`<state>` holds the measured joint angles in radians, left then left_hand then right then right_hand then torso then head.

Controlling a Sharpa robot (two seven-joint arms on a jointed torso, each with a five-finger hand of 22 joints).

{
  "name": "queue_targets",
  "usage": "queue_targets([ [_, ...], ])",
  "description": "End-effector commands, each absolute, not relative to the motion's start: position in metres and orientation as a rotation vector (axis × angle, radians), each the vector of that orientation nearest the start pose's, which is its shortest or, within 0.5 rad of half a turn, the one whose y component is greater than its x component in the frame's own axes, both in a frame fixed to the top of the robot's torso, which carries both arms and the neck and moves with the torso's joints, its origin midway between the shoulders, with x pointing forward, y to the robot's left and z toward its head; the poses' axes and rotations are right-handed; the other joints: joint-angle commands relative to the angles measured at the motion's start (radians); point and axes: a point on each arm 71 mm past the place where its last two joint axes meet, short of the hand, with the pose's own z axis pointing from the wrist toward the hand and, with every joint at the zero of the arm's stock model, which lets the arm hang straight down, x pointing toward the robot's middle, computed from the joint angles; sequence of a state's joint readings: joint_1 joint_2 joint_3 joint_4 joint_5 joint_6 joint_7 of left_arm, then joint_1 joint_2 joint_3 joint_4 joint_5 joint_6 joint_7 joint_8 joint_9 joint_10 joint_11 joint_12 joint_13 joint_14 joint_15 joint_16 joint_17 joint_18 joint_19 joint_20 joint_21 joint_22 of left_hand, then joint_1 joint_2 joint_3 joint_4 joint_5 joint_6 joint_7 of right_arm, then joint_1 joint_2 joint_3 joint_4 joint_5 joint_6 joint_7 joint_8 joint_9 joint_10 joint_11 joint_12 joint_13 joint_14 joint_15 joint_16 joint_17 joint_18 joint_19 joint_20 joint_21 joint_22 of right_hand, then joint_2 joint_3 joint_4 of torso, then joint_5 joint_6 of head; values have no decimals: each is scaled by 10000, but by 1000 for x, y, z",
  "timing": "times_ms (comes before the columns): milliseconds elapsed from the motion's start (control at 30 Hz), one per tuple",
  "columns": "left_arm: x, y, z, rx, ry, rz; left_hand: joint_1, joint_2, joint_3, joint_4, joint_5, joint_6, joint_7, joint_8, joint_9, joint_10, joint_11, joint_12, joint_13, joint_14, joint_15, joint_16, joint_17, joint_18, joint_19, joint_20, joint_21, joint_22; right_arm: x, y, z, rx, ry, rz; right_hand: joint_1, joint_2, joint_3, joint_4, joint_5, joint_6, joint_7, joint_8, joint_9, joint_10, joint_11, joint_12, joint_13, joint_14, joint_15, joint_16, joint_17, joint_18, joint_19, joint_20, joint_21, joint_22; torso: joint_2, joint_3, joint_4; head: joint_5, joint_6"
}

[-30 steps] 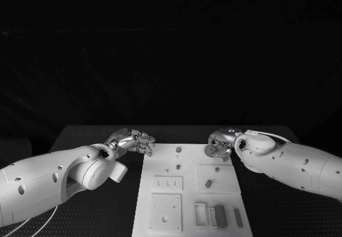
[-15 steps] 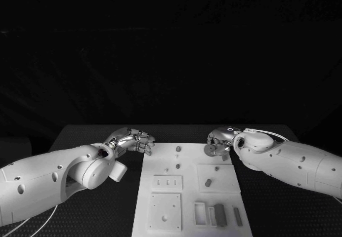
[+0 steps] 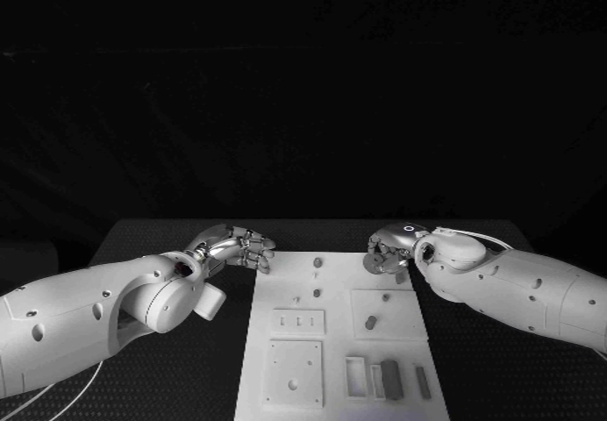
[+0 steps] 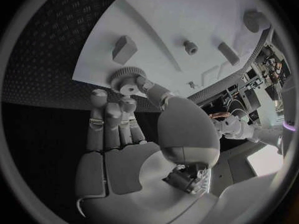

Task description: Assemble the parts on the task board

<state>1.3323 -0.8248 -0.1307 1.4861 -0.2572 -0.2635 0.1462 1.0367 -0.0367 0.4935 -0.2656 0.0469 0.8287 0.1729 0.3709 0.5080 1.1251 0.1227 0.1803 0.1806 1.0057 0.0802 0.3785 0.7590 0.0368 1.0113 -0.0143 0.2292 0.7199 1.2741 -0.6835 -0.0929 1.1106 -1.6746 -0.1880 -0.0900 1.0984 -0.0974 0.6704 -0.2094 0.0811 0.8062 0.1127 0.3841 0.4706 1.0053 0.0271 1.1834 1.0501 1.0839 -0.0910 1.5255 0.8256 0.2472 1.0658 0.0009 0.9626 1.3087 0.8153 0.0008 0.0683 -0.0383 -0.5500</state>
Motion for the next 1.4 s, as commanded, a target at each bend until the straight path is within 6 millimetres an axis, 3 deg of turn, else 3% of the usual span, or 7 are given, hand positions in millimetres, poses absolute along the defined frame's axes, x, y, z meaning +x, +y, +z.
queue_targets([
  [33,504,204,-160,-8410,17055,-13414,-93,-30,12,49,42,-3,51,-52,-10,27,28,-35,10,82,21,-61,12,179,-26,-32,-55,14,556,-242,-201,-3917,17256,2214,-25,214,3,39,-19,1784,-30,96,115,-702,-233,72,-90,122,-57,50,-23,146,96,-38,58,155,-7,2,-13,12,2],
  [233,504,203,-160,-8401,17051,-13428,-114,-22,8,69,42,1,52,-54,-9,31,29,-43,16,86,22,-72,24,178,-24,-30,-58,18,553,-236,-193,-3899,16231,2347,-37,343,13,-189,-18,2003,-140,219,235,-394,-348,174,-340,369,-172,67,-90,146,332,-158,95,132,-8,-2,-7,7,12],
  [533,503,204,-159,-8410,17033,-13417,-118,-20,8,75,42,2,51,-55,-8,33,28,-47,19,87,21,-79,31,179,-25,-31,-61,21,544,-220,-185,-4170,15268,2547,-160,-53,30,-139,-13,2104,-202,237,280,-220,-412,216,-516,553,-236,56,-128,146,523,-237,96,112,-13,-3,-18,26,53],
  [700,503,204,-159,-8415,17036,-13413,-119,-21,9,76,42,4,50,-56,-8,34,28,-50,21,88,21,-83,35,180,-25,-31,-62,22,533,-203,-178,-4484,14921,2994,-171,-138,64,-80,-14,2131,-215,231,283,-187,-426,225,-562,593,-251,50,-134,146,567,-258,90,108,-10,-5,-3,47,60],
  [967,503,203,-159,-8401,17044,-13439,-118,-25,9,76,42,5,49,-57,-7,36,27,-55,25,91,21,-90,42,181,-26,-32,-64,25,517,-164,-166,-4914,14519,3921,-179,-237,94,-23,-15,2124,-215,201,276,-167,-430,227,-609,620,-261,39,-137,146,599,-277,79,106,-18,-9,-39,60,117],
  [1200,503,202,-159,-8388,17062,-13460,-118,-25,10,77,42,5,49,-59,-7,38,27,-60,28,92,21,-97,48,181,-26,-32,-66,27,509,-129,-164,-5431,14344,4446,-190,-296,116,30,-16,2101,-206,167,265,-160,-424,230,-642,631,-259,31,-136,146,615,-288,66,104,0,-5,16,48,145],
  [1400,503,201,-159,-8378,17070,-13471,-120,-26,10,79,42,5,49,-61,-6,38,28,-64,30,92,21,-103,53,181,-26,-31,-68,29,512,-115,-167,-5623,14340,4530,-178,-324,138,51,-15,2071,-195,134,255,-166,-416,226,-667,630,-254,21,-136,146,615,-295,52,103,2,-22,37,65,140],
])
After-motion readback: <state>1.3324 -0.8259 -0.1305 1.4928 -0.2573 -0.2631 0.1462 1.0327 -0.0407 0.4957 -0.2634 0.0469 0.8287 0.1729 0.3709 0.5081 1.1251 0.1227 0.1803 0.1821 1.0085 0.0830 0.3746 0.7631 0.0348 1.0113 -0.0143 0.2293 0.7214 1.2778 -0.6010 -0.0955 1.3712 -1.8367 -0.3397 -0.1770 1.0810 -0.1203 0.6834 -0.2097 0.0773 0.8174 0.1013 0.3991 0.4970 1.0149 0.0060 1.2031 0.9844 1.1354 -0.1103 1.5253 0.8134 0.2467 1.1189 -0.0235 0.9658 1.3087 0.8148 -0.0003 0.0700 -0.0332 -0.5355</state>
